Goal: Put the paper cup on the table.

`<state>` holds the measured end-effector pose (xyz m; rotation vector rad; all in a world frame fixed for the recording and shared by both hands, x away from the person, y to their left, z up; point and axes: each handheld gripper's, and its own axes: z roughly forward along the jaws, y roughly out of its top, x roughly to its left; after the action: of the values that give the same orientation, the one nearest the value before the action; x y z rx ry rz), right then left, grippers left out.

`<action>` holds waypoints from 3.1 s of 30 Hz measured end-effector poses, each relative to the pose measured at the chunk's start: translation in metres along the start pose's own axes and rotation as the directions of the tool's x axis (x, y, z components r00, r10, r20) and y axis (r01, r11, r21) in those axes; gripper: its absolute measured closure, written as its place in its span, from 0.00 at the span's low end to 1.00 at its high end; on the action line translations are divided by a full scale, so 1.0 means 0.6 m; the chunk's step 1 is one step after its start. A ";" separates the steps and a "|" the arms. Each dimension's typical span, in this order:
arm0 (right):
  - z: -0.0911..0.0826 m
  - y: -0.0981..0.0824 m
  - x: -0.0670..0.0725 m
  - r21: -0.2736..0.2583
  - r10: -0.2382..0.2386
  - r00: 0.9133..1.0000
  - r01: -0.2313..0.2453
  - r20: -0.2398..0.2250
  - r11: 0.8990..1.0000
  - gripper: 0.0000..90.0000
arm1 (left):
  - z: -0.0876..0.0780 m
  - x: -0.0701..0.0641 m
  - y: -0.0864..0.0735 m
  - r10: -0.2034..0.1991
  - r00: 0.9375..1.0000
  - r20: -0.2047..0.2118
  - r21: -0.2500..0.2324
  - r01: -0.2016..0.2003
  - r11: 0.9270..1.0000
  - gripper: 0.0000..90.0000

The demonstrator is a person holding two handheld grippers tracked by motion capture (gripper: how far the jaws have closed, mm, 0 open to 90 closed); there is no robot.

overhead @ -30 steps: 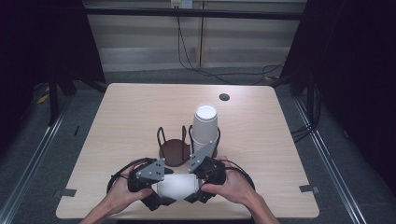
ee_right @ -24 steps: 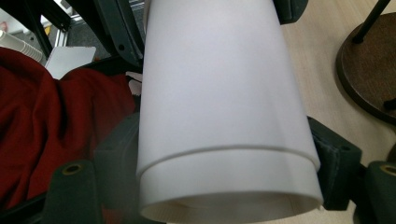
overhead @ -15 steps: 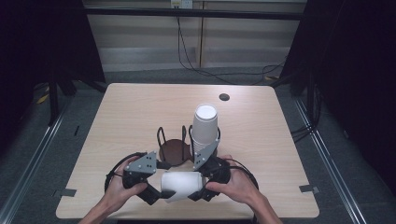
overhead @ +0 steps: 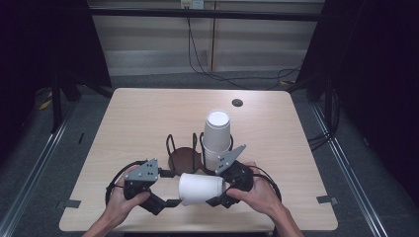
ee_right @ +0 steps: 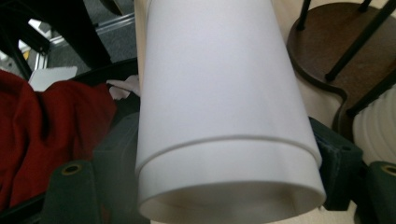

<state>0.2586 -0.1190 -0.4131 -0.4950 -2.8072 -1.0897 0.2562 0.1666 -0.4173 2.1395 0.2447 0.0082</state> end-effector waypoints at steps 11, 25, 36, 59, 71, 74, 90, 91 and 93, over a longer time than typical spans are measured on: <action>-0.020 -0.015 -0.011 -0.146 0.024 1.000 -0.026 -0.017 0.989 0.27 | -0.014 0.004 -0.010 -0.031 1.000 -0.002 -0.053 0.031 0.998 0.17; -0.016 -0.019 -0.012 -0.278 0.040 0.999 -0.044 -0.023 0.960 0.26 | -0.024 0.011 -0.016 -0.064 0.998 -0.019 -0.119 0.062 0.991 0.17; -0.026 -0.025 -0.018 -0.366 0.053 0.998 -0.059 -0.026 0.929 0.27 | -0.026 0.014 -0.020 -0.095 0.995 -0.006 -0.190 0.092 0.977 0.17; -0.004 -0.010 -0.005 -0.388 -0.010 0.994 -0.035 -0.112 0.921 0.27 | -0.011 0.010 -0.014 -0.092 0.996 -0.001 -0.265 0.089 0.960 0.02; 0.006 0.002 0.007 -0.386 -0.040 0.990 -0.014 -0.132 0.922 0.27 | -0.005 0.007 -0.010 -0.111 0.989 0.095 -0.282 0.134 0.950 0.07; 0.008 0.003 0.009 -0.378 -0.044 0.990 -0.010 -0.133 0.926 0.27 | -0.001 0.005 -0.009 -0.103 0.990 0.101 -0.291 0.128 0.948 0.06; 0.014 0.004 0.007 -0.358 -0.059 0.986 0.001 -0.153 0.934 0.27 | -0.008 0.006 -0.004 -0.100 0.987 0.128 -0.300 0.134 0.944 0.13; 0.015 0.004 0.007 -0.357 -0.061 0.987 0.005 -0.147 0.934 0.26 | -0.007 0.007 -0.004 -0.104 0.986 0.133 -0.299 0.140 0.944 0.14; 0.017 0.003 0.005 -0.353 -0.059 0.989 0.006 -0.138 0.936 0.25 | -0.008 0.008 -0.003 -0.100 0.986 0.132 -0.299 0.136 0.944 0.15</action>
<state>0.2564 -0.1101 -0.4192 -0.3763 -2.5091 -1.5788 0.2598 0.1722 -0.4167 1.8049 0.2844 -0.1389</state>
